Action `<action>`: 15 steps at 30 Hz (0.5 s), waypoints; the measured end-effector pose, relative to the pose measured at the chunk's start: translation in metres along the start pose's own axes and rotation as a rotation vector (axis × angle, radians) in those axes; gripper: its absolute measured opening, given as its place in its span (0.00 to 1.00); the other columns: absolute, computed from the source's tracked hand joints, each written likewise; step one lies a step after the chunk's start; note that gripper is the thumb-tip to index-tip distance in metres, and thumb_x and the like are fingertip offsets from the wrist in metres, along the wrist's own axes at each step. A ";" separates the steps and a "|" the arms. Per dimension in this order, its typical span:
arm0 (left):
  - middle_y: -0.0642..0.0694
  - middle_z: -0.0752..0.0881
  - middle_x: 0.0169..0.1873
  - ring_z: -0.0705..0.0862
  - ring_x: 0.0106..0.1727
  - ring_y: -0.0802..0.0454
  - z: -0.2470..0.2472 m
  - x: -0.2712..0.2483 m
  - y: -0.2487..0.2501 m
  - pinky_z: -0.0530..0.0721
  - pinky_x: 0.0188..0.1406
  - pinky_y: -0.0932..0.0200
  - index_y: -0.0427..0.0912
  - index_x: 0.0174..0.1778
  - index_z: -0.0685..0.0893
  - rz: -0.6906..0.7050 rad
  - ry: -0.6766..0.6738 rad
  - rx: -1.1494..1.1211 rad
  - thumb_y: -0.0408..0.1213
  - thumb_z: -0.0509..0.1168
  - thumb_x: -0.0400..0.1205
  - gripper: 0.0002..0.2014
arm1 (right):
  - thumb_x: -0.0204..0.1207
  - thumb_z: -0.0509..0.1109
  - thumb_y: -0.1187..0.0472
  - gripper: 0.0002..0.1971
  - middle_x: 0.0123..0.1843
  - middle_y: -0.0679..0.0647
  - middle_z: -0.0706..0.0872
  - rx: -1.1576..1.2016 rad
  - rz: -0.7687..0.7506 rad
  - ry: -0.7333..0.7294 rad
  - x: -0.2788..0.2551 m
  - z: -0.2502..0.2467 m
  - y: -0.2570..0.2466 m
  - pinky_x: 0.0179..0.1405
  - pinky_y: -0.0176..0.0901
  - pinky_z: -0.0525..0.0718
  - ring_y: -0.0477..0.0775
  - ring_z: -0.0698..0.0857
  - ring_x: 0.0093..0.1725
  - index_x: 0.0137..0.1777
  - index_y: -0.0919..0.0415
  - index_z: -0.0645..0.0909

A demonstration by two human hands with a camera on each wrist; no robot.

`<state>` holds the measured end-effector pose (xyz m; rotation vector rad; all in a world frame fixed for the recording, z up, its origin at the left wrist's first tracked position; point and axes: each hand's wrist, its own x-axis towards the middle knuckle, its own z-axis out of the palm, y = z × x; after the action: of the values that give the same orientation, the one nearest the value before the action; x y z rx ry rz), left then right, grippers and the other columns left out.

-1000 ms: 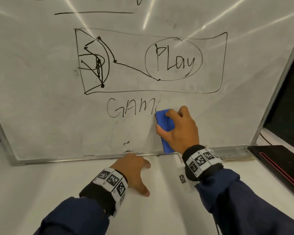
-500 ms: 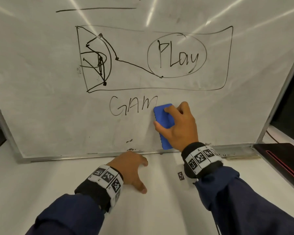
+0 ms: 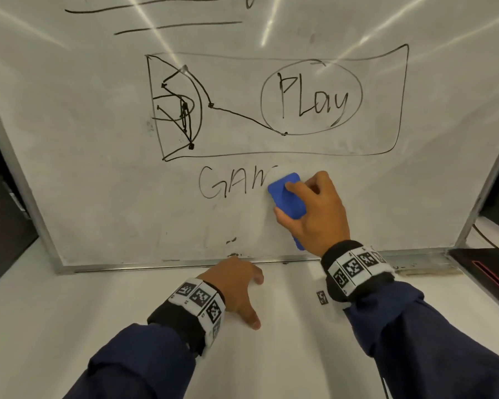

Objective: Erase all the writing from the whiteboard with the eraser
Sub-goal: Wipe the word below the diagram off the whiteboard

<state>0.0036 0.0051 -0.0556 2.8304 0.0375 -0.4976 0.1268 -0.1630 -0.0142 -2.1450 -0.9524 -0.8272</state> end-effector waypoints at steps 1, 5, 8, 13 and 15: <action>0.55 0.73 0.74 0.68 0.76 0.51 0.000 0.000 0.000 0.72 0.76 0.48 0.58 0.75 0.74 -0.002 -0.002 0.005 0.58 0.83 0.62 0.44 | 0.71 0.82 0.47 0.23 0.53 0.53 0.73 0.003 0.000 0.022 0.007 -0.003 -0.002 0.39 0.50 0.87 0.55 0.77 0.48 0.63 0.55 0.84; 0.53 0.72 0.74 0.69 0.76 0.50 -0.001 -0.001 0.001 0.72 0.77 0.48 0.58 0.76 0.74 -0.014 -0.006 0.006 0.57 0.83 0.63 0.45 | 0.73 0.80 0.47 0.23 0.54 0.55 0.72 0.012 -0.008 0.019 0.021 0.001 -0.015 0.41 0.52 0.87 0.56 0.76 0.49 0.63 0.55 0.82; 0.53 0.73 0.73 0.70 0.75 0.51 0.000 -0.002 0.001 0.73 0.75 0.51 0.56 0.76 0.74 -0.004 0.005 0.003 0.56 0.83 0.64 0.44 | 0.73 0.80 0.46 0.21 0.52 0.53 0.70 0.014 0.007 -0.058 0.009 0.013 -0.020 0.38 0.53 0.87 0.55 0.75 0.46 0.60 0.54 0.81; 0.50 0.74 0.70 0.72 0.72 0.50 0.000 -0.003 0.001 0.75 0.72 0.52 0.56 0.76 0.74 -0.002 0.006 -0.019 0.56 0.84 0.63 0.44 | 0.72 0.79 0.43 0.22 0.51 0.51 0.70 0.005 0.016 -0.068 0.007 0.014 -0.024 0.34 0.53 0.87 0.54 0.76 0.42 0.60 0.53 0.81; 0.50 0.73 0.71 0.73 0.72 0.49 0.002 -0.003 0.000 0.76 0.72 0.50 0.57 0.75 0.74 -0.014 -0.002 -0.026 0.57 0.84 0.62 0.45 | 0.72 0.79 0.44 0.22 0.51 0.52 0.71 0.008 0.029 -0.008 0.017 0.011 -0.027 0.36 0.52 0.87 0.55 0.77 0.44 0.60 0.53 0.81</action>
<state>0.0005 0.0046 -0.0562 2.8059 0.0635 -0.4998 0.1172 -0.1335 -0.0001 -2.1516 -0.9257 -0.7995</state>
